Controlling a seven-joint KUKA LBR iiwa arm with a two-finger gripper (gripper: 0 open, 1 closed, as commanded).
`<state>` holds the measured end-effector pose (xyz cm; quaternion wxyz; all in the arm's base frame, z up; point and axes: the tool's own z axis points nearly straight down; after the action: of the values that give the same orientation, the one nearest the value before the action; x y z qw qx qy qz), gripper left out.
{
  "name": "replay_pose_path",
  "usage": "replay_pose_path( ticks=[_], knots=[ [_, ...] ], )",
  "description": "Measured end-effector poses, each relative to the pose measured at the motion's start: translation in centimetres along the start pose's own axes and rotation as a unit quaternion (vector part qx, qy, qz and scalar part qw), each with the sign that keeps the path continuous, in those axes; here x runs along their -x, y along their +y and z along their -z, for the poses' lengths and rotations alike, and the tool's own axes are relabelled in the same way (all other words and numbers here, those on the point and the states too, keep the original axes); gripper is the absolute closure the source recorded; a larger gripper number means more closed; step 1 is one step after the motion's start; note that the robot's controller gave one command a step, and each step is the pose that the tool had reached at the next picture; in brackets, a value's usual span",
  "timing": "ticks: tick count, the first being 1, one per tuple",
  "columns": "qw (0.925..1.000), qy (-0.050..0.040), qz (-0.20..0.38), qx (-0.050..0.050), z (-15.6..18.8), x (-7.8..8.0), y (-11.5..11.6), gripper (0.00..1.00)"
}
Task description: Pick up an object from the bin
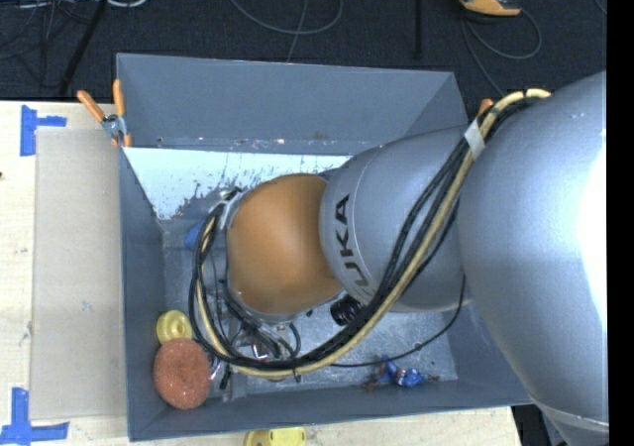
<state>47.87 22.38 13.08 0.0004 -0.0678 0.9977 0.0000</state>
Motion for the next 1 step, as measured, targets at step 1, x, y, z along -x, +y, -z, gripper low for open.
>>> replay_pose_path(
  ticks=[1],
  knots=[
    [0.9956,0.0012,0.093,0.000,-0.22,0.64,1.46,0.00]
  ],
)
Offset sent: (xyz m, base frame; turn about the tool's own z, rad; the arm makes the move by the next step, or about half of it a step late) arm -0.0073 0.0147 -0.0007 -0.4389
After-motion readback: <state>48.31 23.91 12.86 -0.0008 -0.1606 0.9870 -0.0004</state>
